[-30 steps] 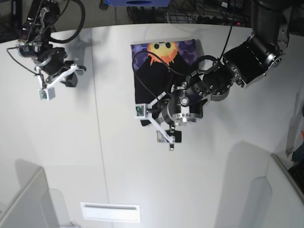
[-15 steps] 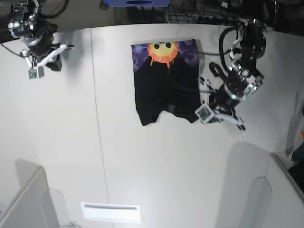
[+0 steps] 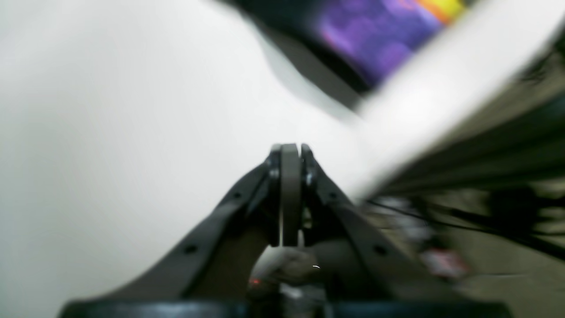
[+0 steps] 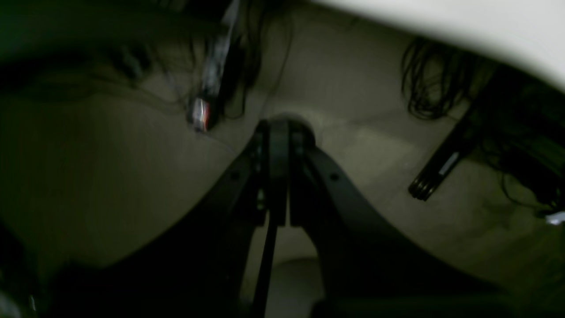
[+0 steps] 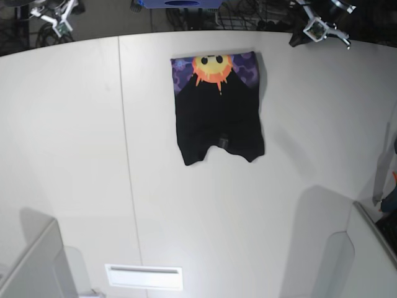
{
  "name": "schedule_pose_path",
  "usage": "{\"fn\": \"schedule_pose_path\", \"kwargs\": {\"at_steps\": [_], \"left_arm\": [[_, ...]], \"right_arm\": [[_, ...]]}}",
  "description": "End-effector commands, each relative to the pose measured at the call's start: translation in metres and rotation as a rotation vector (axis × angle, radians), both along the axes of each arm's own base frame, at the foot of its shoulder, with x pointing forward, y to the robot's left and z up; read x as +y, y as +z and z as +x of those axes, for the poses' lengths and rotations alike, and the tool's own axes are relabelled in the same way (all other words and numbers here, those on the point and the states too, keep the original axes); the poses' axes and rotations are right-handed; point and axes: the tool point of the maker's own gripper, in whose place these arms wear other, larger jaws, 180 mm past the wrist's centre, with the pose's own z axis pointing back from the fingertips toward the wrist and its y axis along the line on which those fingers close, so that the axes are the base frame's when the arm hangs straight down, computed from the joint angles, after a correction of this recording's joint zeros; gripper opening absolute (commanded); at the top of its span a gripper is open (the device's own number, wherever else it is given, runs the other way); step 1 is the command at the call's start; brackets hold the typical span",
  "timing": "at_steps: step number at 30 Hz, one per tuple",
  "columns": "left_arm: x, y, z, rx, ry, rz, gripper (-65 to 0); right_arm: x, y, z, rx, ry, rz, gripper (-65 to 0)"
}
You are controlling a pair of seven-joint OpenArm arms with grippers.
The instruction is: Fold the T-shirt properly
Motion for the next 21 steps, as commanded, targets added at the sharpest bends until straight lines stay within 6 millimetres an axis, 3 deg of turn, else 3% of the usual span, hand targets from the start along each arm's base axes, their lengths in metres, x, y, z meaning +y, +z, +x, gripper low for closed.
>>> {"fn": "schedule_pose_path", "kwargs": {"at_steps": [1, 3, 7, 10, 14, 21], "left_arm": [[-0.001, 0.006, -0.005, -0.003, 0.014, -0.029, -65.0], [0.000, -0.005, -0.027, 0.066, 0.023, -0.024, -65.0], [0.003, -0.051, -0.075, 0.228, 0.068, -0.011, -65.0], [-0.006, -0.096, -0.110, 0.362, 0.074, -0.032, -65.0], [-0.016, -0.151, -0.139, 0.510, 0.083, -0.065, -65.0], [-0.006, -0.239, -0.181, 0.729, 0.208, -0.121, -65.0]], "right_arm": [[0.012, -0.001, -0.019, 0.043, 0.045, 0.014, -65.0], [0.037, -0.007, -0.051, 0.111, 0.118, 0.034, -65.0], [0.091, -0.024, -0.111, 0.210, 0.237, 0.049, -65.0], [0.127, -0.044, -0.124, 0.241, 0.270, 0.101, -65.0], [0.144, -0.075, -0.128, 0.267, 0.195, 0.064, -65.0], [0.171, -0.157, -0.161, 0.369, 0.064, 0.029, -65.0]]}}
